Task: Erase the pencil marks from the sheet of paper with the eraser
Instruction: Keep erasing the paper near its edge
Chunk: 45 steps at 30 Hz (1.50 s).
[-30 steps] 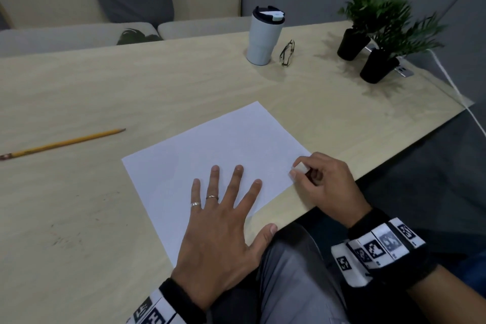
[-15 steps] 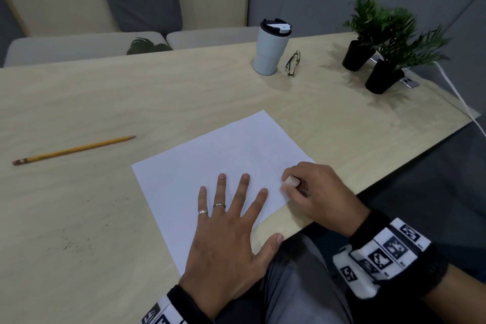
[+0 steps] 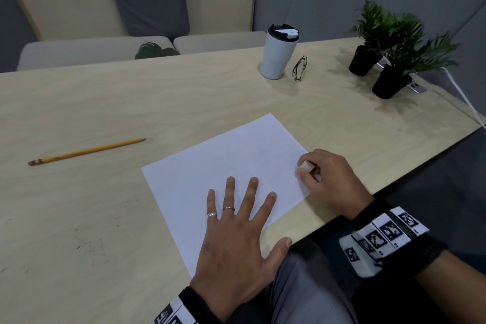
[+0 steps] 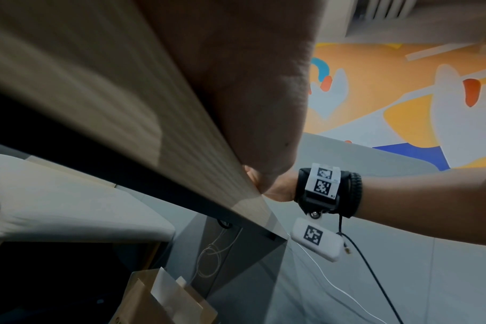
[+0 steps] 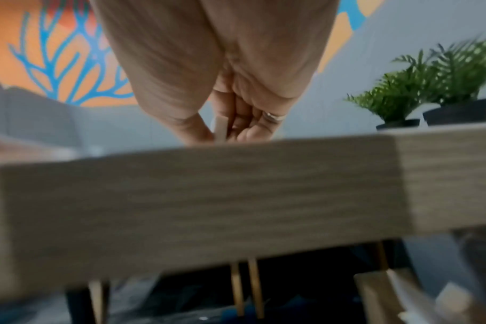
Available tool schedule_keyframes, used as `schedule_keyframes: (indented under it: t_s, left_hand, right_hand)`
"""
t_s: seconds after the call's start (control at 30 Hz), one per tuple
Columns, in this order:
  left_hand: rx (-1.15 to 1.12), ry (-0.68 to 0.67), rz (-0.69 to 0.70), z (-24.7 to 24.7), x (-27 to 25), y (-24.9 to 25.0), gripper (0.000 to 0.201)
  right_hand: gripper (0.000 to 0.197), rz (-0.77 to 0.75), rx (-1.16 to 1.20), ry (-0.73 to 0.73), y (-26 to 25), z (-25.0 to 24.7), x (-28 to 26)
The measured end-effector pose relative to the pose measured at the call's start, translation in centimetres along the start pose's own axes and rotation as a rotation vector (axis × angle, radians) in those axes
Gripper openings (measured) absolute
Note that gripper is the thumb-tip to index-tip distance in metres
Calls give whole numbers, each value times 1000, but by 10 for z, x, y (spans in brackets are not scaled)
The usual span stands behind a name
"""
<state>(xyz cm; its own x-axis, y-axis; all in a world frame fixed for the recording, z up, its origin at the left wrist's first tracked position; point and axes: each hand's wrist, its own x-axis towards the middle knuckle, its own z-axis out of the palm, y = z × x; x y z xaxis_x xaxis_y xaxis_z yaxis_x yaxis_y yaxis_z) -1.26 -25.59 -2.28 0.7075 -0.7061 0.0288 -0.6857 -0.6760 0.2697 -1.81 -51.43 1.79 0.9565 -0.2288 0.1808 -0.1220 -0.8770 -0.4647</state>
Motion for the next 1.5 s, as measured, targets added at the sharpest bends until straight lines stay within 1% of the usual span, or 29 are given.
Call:
schedule_keyframes:
  t_s: [0.1,0.13,0.23,0.3,0.4,0.43,0.53,0.57,0.6,0.7,0.73,0.77,0.83,0.9,0.93,1.03,1.07,1.17,1.2,1.27,1.37,1.4,1.5]
  left_hand:
    - [-2,8,-7,1,0,0,78]
    - [-2,6,-5,2,0,0,78]
    - [9,7,-2,1,0,0,79]
    - [8,2,-1,0,0,0,79]
    - [0,5,-3,0,0,0,78]
    - [0,7,-3,1,0,0,78]
    - [6,6,-3,1,1,0,78]
    - [5,5,-3,1,0,1,78]
    - [4,3,-2,1,0,1,78]
    - [-6,9,-7,1,0,1,78]
    - [-8,12,-6,2,1,1,78]
    - [-7,9,-5,2,1,1,78]
    - [-3,10,-8,1,1,1,78]
    - [0,8,-8,1,0,1,78]
    - [0,1,-6,1,0,1,78]
    - [-8,4,-11,1,0,1,78]
    - [-6,0,-10,1,0,1,78]
    - [-1,-7,-11,0,1,1,79]
    - [-3,-11,-11,0,1,1,79]
    - [-3,-22,-11,-1,0,2,80]
    - [-18,-12,-18,-1,1,1,79]
    - [-20,-12,-15,-1,1,1,79]
    - [-10,-15,-15,-2,2,3,80]
  right_hand:
    - [10,-125,-15,-78,-18,12,-16]
    - [9,-114,-6,-80,-14,13,-16]
    - [10,-7,-4,22,8,6,-1]
    - [11,-4,-17,39,10,4,3]
    - [9,-84,-11,-40,-8,14,-9]
    - [8,-92,-7,-36,-8,17,-12]
    - [12,13,40,47,8,11,0]
    - [13,7,23,57,9,9,2]
    - [13,-19,14,47,6,8,3]
    - [9,-158,4,-66,-20,14,-13]
    - [8,-181,-7,-83,-21,18,-18]
    - [8,-159,2,-71,-16,19,-17]
    - [11,-48,16,2,2,14,-6]
    - [12,-4,-6,33,8,8,2]
    - [10,-16,-4,19,5,7,1]
    - [2,-143,3,-48,-15,17,-20]
    - [1,-140,12,-36,-13,19,-23]
    - [8,-27,26,84,8,15,-11]
    - [9,-12,5,100,11,13,-7]
    - [9,-39,5,61,5,12,-9]
    - [8,-155,-9,-35,-10,18,-29]
    - [10,-143,-6,-24,-5,18,-29]
    - [14,-30,-6,96,15,13,-17]
